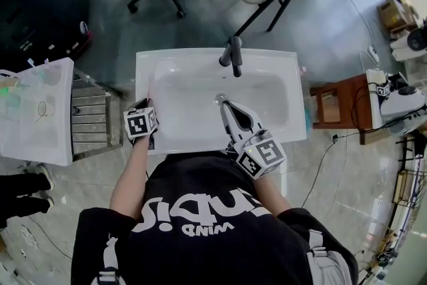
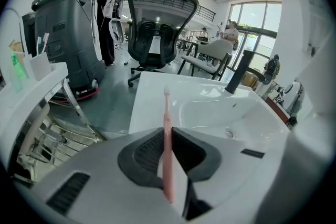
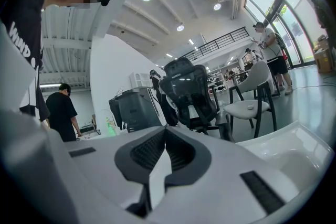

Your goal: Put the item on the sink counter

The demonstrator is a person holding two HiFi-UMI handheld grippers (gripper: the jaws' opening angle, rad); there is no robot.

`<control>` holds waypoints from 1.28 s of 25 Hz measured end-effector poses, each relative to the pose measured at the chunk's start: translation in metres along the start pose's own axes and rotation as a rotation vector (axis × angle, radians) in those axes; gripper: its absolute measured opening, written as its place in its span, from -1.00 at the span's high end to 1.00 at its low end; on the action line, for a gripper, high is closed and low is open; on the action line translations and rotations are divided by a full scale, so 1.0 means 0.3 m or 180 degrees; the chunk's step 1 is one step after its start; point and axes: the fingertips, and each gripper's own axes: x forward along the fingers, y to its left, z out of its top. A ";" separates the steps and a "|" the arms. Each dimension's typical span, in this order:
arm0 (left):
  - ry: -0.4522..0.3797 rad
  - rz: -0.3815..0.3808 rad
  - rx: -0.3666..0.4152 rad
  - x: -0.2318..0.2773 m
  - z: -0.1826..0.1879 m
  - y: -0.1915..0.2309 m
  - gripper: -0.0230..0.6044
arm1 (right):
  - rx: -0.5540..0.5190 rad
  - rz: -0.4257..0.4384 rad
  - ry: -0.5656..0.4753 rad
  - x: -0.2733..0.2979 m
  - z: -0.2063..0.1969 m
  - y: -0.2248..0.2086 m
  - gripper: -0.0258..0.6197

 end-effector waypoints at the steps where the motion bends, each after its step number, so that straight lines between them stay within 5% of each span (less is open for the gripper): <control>1: 0.0018 0.0007 0.0000 0.001 0.000 -0.001 0.74 | 0.0001 0.0004 0.0001 0.000 0.001 -0.001 0.86; 32: 0.0090 0.0093 0.0073 0.004 -0.008 0.010 0.74 | 0.0027 0.0039 0.0025 -0.015 -0.009 0.003 0.86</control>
